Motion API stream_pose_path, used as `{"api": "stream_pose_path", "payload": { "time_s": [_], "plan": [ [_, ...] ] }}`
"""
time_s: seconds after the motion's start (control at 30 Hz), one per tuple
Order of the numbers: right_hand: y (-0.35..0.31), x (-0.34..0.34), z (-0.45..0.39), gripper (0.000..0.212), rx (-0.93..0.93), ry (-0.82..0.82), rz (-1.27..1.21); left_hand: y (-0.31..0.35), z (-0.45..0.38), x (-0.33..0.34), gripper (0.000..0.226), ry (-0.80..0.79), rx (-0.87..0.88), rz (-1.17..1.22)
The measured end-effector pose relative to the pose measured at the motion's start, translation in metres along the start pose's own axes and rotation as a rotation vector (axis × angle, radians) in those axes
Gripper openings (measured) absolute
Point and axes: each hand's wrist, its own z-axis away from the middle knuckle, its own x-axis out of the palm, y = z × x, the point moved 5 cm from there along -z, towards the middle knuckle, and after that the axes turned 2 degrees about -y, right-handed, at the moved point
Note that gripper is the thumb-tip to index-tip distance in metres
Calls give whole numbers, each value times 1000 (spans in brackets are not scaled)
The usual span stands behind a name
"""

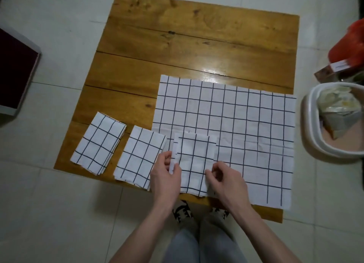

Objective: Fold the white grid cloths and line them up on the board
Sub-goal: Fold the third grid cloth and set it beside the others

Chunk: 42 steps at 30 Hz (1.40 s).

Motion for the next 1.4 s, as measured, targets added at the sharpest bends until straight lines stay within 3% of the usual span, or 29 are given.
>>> {"api": "stream_pose_path", "payload": {
  "time_s": [0.27, 0.8, 1.17, 1.3, 1.4],
  "plan": [
    [1, -1, -12, 19, 3, 17, -29, -2, -16, 5, 34, -18, 5, -69],
    [-7, -30, -68, 19, -92, 76, 39, 34, -54, 23, 38, -16, 187, -185],
    [-2, -19, -34, 13, -133, 68, 108, 13, -29, 17, 41, -26, 209, -238],
    [2, -13, -31, 21, -152, 36, 147, 15, -12, 24, 47, 62, 421, -480],
    [-2, -21, -34, 32, -175, 65, 206, 24, 0, 38, 70, 100, 547, -614]
  ]
}}
